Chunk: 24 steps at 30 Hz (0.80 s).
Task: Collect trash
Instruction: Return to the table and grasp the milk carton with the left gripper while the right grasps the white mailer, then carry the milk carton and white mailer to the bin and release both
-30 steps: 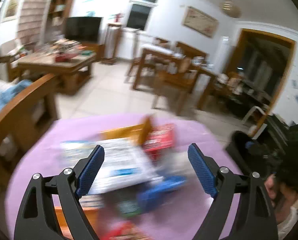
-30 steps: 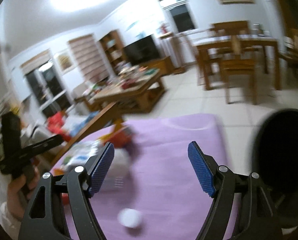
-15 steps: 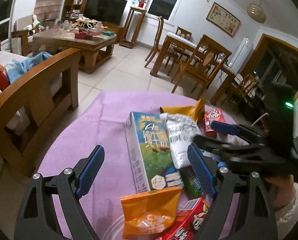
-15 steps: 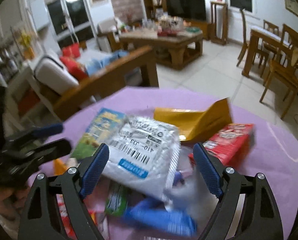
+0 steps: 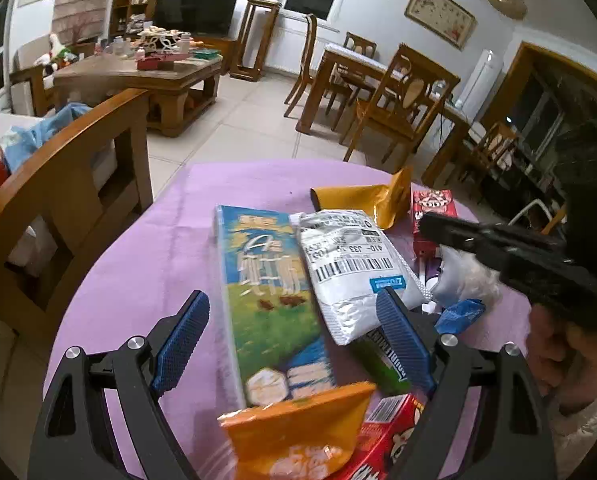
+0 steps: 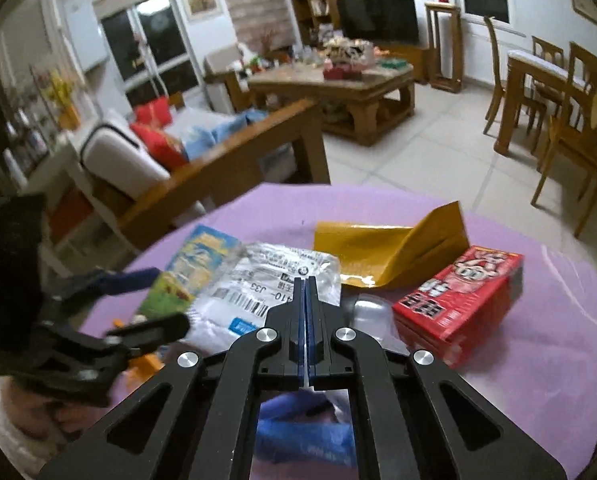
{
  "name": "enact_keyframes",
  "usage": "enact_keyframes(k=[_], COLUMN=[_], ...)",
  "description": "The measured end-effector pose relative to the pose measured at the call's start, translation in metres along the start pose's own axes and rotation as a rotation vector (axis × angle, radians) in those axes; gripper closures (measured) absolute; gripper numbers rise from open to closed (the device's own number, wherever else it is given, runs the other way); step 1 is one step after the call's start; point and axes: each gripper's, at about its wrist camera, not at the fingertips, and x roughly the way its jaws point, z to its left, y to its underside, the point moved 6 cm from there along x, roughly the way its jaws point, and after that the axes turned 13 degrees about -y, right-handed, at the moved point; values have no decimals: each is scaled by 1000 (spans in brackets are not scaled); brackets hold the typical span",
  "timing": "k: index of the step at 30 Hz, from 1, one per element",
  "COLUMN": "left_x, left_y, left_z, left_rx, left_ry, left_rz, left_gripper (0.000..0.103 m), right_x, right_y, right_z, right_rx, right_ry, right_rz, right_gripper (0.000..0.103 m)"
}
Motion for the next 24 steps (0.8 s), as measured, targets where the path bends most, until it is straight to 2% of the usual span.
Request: enact_keyframes(k=[2,3,4,6,7,8,9,13,18,19,20,23,24], left_x=[7,10,14,15,16,14,13,13,17,18,20,18,18], left_y=[0,0,0,0,0,0,1,4,8,9,10,10,11], left_z=[-5,-6,-3,4,9,13,17,29,29,31,34,37,38], left_rx=[25,28,19,-29,-54,-77,-89,-119,-110,-118,-128,-137,-142], left_ry=[-33,-45,-57,-42,-21,-4,-5,-10,24,23,31,30,34], left_rz=[15,22,30,39,43,43,40,40,57,60,65,53,50], left_gripper=[19,23,36,48,49,49,49,52,53,52,52,52,52], right_x=[-7,-7,-4,2,8,8,13,40,70,73,78,69,65], right_y=[2,4,7,12,13,12,12,12,11,11,11,6,4], right_z=[-1,0,1,1,4,4,5,8,16,19,22,30,32], right_rx=[3,3,5,8,7,16,24,53,52,54,52,-8,-15], right_ry=[-4,-10,-13,5,7,2,-7,18,2,-22,-34,2,3], right_rz=[-4,10,26,68,73,70,73,132,205,218,225,181,164], right_gripper=[101,101,100,78,48,31,29,29,30,41,47,71,74])
